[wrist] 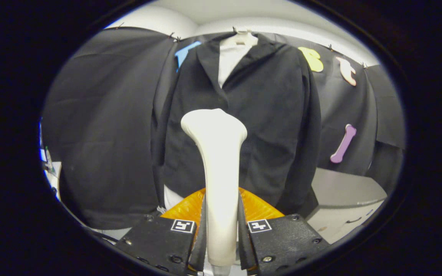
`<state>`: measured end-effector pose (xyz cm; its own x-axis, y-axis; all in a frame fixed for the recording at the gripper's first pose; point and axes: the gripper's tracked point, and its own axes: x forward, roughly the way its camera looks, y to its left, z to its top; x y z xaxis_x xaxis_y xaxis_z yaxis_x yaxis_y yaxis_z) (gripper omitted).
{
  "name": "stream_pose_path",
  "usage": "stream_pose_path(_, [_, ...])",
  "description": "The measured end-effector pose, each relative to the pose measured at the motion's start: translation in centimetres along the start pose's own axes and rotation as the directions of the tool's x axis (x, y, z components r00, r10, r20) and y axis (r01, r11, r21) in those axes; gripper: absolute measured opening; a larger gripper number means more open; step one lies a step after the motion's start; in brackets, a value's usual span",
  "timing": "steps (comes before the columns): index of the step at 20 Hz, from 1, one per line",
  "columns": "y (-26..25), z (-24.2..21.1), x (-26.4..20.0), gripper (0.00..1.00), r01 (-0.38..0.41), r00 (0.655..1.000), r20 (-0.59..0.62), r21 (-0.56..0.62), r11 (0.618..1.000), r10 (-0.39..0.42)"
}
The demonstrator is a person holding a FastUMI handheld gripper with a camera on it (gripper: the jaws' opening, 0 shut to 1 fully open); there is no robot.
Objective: Iron the clothes twice with a garment steamer, once on the left side and once on the right side.
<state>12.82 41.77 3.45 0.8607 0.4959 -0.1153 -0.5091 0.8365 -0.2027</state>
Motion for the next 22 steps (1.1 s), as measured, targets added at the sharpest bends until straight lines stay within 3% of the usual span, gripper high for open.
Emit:
stream_pose_path(6, [2.4, 12.3, 1.3, 0.37, -0.013, 0.961, 0.276, -0.005, 1.000, 0.014])
stream_pose_path(10, [3.1, 18.6, 3.2, 0.37, -0.021, 0.924, 0.382, 0.015, 1.000, 0.013])
stream_pose_path(16, [3.8, 25.6, 5.1, 0.37, -0.017, 0.884, 0.467, 0.042, 0.999, -0.004])
stream_pose_path(22, [5.3, 31.5, 5.6, 0.37, 0.030, 0.845, 0.533, -0.003, 1.000, -0.024])
